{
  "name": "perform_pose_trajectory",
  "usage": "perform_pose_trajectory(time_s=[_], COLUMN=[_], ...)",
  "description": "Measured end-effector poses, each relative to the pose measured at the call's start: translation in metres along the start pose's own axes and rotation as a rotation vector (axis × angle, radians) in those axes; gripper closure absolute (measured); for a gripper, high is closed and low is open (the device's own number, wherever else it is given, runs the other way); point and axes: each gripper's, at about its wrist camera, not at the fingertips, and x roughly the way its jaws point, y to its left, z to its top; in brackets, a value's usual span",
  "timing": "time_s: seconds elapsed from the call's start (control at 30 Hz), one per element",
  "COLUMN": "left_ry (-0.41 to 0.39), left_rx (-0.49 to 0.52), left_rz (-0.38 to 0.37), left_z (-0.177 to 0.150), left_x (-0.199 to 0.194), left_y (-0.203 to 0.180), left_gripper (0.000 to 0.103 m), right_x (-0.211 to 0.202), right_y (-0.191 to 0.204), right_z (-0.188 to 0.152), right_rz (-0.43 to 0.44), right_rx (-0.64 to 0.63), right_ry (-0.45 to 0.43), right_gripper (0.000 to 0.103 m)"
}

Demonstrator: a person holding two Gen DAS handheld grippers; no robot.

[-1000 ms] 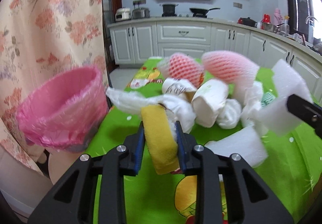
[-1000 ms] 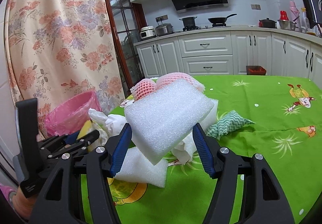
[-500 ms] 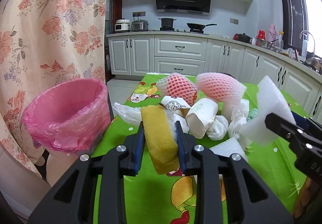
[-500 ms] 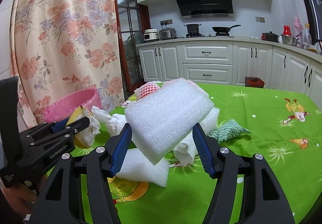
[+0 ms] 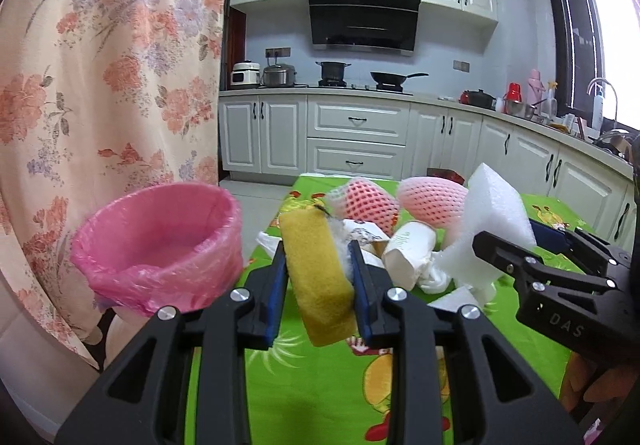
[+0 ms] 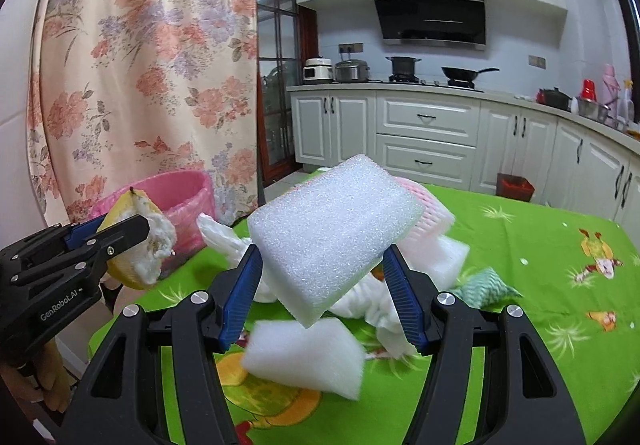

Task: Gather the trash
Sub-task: 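Carry both items over the pink bin and open both tools to drop them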

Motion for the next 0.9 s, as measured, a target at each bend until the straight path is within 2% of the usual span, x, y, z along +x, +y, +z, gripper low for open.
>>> perform_pose_trajectory(time_s=[0.47, 0.9], left_ry=[-0.043, -0.023], left_rx=[-0.031, -0.076], left_rz=[0.097, 0.177], left_z=[0.016, 0.040], left_x=[-0.004, 0.024], left_y=[0.050, 0.137], left_gripper=[0.074, 0.072], right_x=[0.033, 0.090], right_y=[0.050, 0.108], right_z=[0.029, 0.072], right_rz=[0.123, 0.291], right_rx=[-0.085, -0.142], right_ry=[-0.025, -0.048], right_gripper=[0.043, 0.043])
